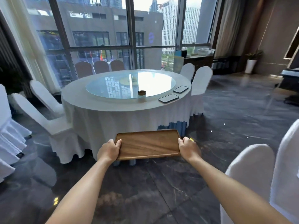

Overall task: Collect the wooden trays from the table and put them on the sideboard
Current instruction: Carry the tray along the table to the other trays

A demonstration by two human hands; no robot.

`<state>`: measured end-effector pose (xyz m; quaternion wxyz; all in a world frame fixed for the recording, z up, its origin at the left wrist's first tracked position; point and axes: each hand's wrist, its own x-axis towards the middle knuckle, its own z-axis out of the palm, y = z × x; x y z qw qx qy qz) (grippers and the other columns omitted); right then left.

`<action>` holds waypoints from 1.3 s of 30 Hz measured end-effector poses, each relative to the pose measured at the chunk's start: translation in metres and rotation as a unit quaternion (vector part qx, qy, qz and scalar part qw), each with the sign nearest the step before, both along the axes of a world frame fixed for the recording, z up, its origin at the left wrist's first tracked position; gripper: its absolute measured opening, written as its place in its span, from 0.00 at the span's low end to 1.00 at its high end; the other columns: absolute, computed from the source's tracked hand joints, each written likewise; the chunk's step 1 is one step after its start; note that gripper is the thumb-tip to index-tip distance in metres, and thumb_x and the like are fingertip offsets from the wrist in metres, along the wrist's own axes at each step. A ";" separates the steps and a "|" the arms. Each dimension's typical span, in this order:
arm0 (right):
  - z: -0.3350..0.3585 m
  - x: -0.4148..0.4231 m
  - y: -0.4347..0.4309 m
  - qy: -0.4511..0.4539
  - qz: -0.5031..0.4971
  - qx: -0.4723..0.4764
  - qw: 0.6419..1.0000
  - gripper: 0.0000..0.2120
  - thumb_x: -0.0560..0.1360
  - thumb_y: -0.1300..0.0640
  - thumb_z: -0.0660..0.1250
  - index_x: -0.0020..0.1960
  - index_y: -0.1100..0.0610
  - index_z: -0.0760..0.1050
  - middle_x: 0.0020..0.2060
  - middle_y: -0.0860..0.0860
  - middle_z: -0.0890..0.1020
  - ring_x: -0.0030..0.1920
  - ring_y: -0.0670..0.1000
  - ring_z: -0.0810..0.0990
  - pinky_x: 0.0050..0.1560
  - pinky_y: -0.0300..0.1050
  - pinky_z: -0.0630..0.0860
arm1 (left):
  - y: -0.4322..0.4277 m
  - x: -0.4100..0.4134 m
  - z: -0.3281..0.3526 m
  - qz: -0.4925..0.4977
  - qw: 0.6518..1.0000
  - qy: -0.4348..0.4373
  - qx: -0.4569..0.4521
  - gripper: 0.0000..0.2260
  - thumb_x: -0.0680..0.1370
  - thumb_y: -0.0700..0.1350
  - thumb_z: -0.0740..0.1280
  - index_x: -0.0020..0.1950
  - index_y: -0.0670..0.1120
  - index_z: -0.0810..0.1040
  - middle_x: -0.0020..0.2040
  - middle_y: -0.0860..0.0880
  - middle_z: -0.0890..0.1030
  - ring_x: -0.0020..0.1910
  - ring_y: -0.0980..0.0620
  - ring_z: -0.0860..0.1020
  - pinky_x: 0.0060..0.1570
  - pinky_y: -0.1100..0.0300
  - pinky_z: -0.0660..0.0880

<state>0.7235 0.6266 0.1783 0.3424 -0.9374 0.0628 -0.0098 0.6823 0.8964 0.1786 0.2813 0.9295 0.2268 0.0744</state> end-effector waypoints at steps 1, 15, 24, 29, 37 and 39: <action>0.003 0.020 0.007 -0.003 -0.001 0.001 1.000 0.18 0.80 0.51 0.52 0.49 0.62 0.74 0.55 0.61 0.80 0.57 0.61 0.77 0.52 0.50 0.70 | 0.007 0.020 0.003 -0.003 1.000 -0.001 0.004 0.18 0.80 0.55 0.54 0.42 0.41 0.69 0.54 0.36 0.80 0.53 0.38 0.77 0.51 0.50 0.72; -0.017 0.276 0.041 0.007 -0.055 -0.010 0.998 0.15 0.81 0.50 0.50 0.45 0.59 0.69 0.53 0.60 0.81 0.52 0.60 0.78 0.46 0.47 0.66 | 0.043 0.308 -0.017 -0.063 0.997 0.023 0.028 0.18 0.80 0.55 0.52 0.44 0.42 0.69 0.52 0.39 0.80 0.47 0.41 0.76 0.44 0.53 0.69; -0.026 0.456 0.014 0.045 -0.115 -0.020 0.992 0.14 0.80 0.49 0.51 0.43 0.57 0.67 0.55 0.61 0.80 0.56 0.62 0.77 0.51 0.51 0.70 | 0.014 0.517 -0.047 -0.130 0.989 0.065 0.016 0.24 0.81 0.56 0.50 0.52 0.39 0.76 0.54 0.38 0.81 0.53 0.39 0.78 0.53 0.50 0.73; -0.035 0.548 -0.024 0.041 -0.105 -0.024 0.993 0.16 0.80 0.49 0.51 0.37 0.56 0.65 0.53 0.62 0.81 0.54 0.63 0.77 0.50 0.52 0.70 | -0.024 0.605 -0.067 -0.130 0.989 0.068 0.007 0.24 0.82 0.53 0.49 0.54 0.37 0.76 0.55 0.37 0.80 0.55 0.38 0.77 0.46 0.54 0.68; -0.081 0.711 -0.091 0.071 -0.005 -0.076 0.995 0.19 0.81 0.49 0.49 0.49 0.61 0.71 0.54 0.62 0.80 0.55 0.63 0.77 0.49 0.52 0.71 | -0.091 0.732 -0.105 -0.056 0.995 0.086 0.006 0.23 0.82 0.50 0.47 0.59 0.37 0.75 0.60 0.35 0.78 0.58 0.36 0.76 0.54 0.50 0.71; -0.086 0.752 -0.108 0.069 0.032 -0.086 0.993 0.19 0.81 0.48 0.50 0.50 0.62 0.72 0.53 0.63 0.80 0.54 0.64 0.78 0.50 0.53 0.72 | -0.106 0.759 -0.110 -0.029 0.995 0.099 0.004 0.23 0.82 0.50 0.47 0.60 0.37 0.75 0.61 0.34 0.77 0.60 0.36 0.75 0.57 0.49 0.70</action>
